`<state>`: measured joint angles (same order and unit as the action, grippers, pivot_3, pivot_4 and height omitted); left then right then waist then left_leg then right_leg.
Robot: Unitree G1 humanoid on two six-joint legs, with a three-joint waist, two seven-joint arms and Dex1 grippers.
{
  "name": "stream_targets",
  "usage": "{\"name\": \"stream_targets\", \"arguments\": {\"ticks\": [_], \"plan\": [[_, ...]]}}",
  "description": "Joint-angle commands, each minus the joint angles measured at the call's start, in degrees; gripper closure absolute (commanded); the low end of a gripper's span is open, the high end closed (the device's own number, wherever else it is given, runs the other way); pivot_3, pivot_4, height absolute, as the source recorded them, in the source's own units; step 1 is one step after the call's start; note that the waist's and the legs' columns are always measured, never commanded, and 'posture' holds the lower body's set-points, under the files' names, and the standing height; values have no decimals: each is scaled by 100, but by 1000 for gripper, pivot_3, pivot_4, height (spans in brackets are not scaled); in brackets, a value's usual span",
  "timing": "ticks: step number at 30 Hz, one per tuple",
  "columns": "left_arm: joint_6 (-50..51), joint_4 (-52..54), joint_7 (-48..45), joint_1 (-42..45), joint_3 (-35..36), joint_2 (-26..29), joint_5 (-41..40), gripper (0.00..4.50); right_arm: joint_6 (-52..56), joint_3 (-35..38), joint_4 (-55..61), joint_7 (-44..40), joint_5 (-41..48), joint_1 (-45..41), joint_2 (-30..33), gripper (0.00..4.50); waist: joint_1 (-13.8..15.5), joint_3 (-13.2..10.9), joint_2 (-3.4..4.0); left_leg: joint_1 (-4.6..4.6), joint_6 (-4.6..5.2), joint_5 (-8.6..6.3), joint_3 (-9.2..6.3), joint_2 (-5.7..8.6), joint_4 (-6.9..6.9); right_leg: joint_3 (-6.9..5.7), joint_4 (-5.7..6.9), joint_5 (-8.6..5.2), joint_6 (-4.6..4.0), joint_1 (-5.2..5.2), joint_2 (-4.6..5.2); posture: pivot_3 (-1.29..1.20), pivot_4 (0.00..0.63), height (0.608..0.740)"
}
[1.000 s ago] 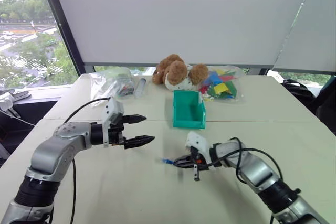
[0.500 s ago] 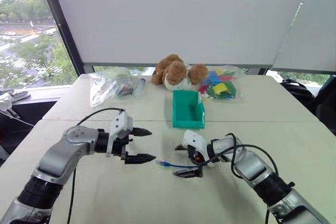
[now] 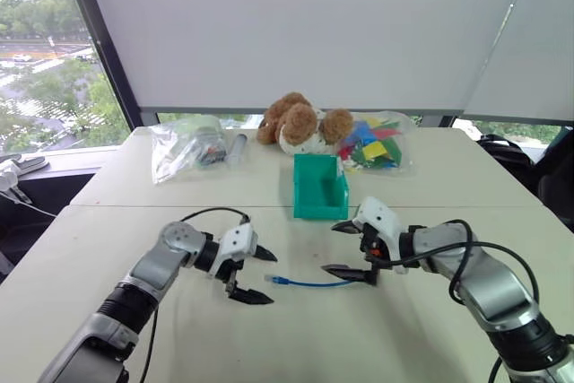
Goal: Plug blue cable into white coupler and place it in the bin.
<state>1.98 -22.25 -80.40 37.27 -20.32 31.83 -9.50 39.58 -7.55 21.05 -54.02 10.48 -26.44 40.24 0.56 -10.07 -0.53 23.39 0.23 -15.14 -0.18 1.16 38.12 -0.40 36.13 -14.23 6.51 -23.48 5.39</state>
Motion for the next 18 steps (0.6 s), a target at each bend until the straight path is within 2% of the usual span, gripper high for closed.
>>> {"name": "stream_targets", "arguments": {"ticks": [1,11,14,18], "plan": [[-431,-279,-104,178,-47,-49,249,0,89,253,314,175,123,80,97,55,5,0,0,0,0,0,0,0,0,0,0,0,0,0,0,0,150,740],[-796,-796,-47,231,-29,-272,476,0,293,425,628,473,338,307,168,55,19,1,0,1,2,-1,-3,1,1,0,-1,0,0,2,5,0,150,740],[-819,-815,-39,214,-12,-301,497,855,315,432,676,519,374,336,191,0,18,1,0,0,2,-1,-3,2,2,0,0,0,0,4,7,0,150,740],[-851,-844,-90,175,11,-266,515,2947,325,427,699,573,431,340,221,0,9,1,0,0,3,-2,-3,2,2,-1,0,0,0,3,6,0,150,740]]}}
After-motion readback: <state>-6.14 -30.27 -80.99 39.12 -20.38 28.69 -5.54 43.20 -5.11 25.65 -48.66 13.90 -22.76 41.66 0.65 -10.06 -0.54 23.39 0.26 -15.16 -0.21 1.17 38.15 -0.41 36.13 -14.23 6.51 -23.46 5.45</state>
